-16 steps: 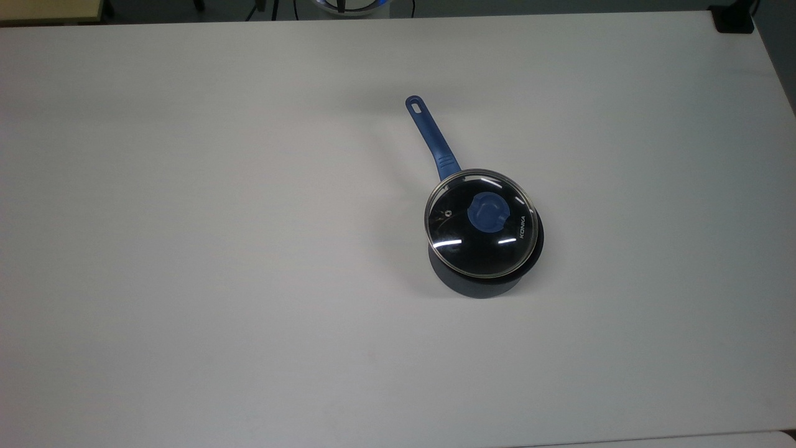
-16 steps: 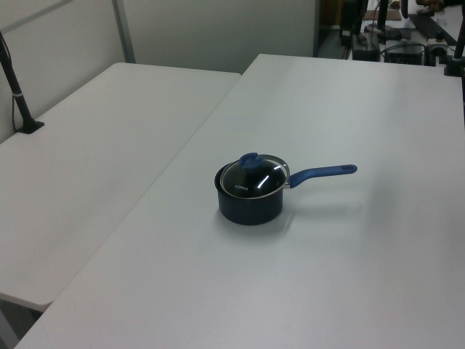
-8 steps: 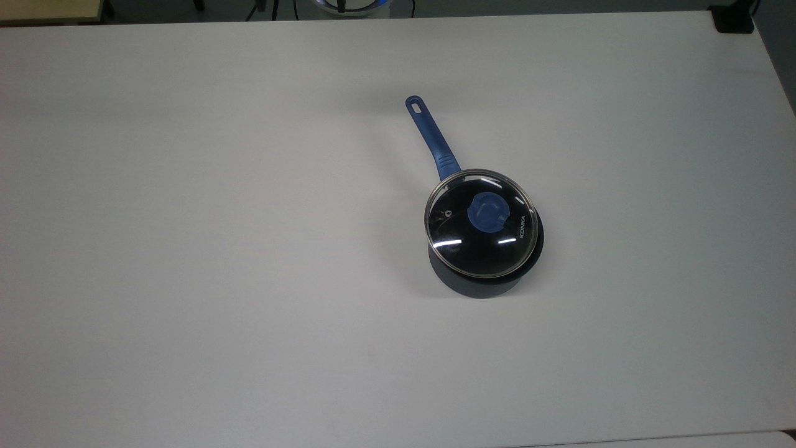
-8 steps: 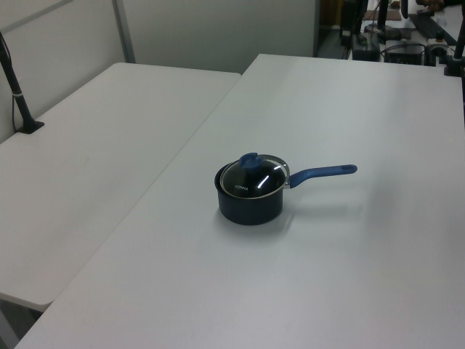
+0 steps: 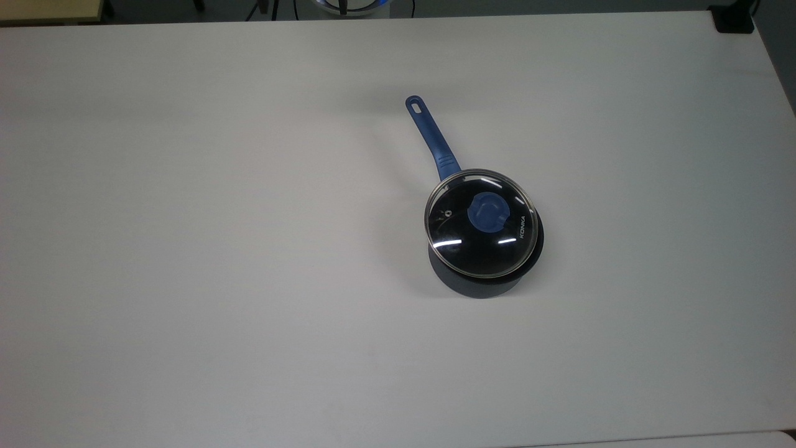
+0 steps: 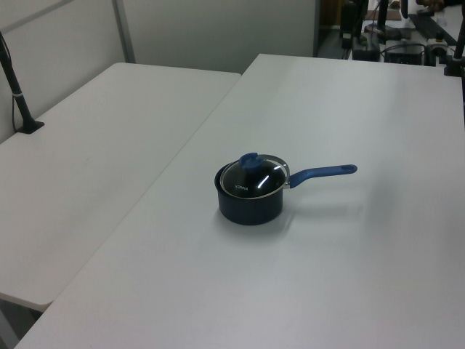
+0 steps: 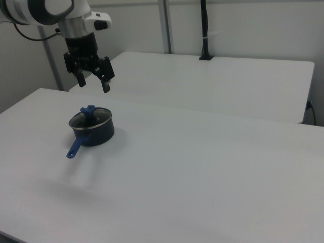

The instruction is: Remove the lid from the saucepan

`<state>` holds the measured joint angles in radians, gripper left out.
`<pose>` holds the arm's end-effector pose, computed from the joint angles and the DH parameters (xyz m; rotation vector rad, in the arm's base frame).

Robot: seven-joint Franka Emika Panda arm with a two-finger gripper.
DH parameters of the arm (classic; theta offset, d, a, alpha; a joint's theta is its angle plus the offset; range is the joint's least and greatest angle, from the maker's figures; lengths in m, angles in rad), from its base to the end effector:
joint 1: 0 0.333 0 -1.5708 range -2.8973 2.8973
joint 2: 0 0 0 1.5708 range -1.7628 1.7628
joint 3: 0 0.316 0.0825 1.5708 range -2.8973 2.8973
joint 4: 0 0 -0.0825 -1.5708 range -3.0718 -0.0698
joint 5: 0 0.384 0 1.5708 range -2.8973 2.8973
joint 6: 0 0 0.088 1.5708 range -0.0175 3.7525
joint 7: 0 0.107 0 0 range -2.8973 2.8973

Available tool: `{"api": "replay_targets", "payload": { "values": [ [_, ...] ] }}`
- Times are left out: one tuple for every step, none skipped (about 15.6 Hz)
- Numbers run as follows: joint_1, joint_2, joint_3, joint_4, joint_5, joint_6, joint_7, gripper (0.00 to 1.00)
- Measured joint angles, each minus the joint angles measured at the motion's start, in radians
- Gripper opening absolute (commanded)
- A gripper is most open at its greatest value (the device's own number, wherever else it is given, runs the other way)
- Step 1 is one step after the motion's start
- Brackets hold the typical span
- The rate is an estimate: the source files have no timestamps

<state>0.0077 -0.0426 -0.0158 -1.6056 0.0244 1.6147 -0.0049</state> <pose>0.5457 -0.0021 0.6354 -3.1158 0.0057 -0.0808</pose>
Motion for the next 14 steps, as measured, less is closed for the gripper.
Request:
{"api": "replay_targets", "payload": {
  "values": [
    [0.000, 0.000, 0.000, 0.000, 0.000, 0.000, 0.000, 1.00],
    [0.000, 0.000, 0.000, 0.000, 0.000, 0.000, 0.000, 1.00],
    [0.000, 0.000, 0.000, 0.000, 0.000, 0.000, 0.000, 1.00],
    [0.000, 0.000, 0.000, 0.000, 0.000, -0.002, 0.000, 1.00],
    [0.000, 0.000, 0.000, 0.000, 0.000, -0.006, 0.000, 1.00],
    [0.000, 0.000, 0.000, -0.001, 0.000, -0.009, 0.000, 1.00],
    [0.000, 0.001, 0.000, -0.001, 0.000, -0.010, 0.000, 1.00],
    [0.000, 0.001, 0.000, -0.002, 0.000, -0.011, 0.000, 1.00],
    [0.000, 0.002, 0.000, -0.005, 0.000, -0.011, 0.000, 1.00],
    [0.000, 0.003, 0.000, -0.010, 0.000, -0.011, 0.000, 1.00],
    [0.000, 0.005, -0.001, -0.013, 0.000, -0.011, 0.000, 1.00],
    [0.000, 0.006, -0.001, -0.016, -0.001, -0.011, -0.002, 1.00],
    [0.000, 0.008, -0.001, -0.016, -0.001, -0.011, -0.002, 1.00],
    [0.000, 0.009, -0.001, -0.016, -0.001, -0.005, -0.002, 1.00]
  ]
}}
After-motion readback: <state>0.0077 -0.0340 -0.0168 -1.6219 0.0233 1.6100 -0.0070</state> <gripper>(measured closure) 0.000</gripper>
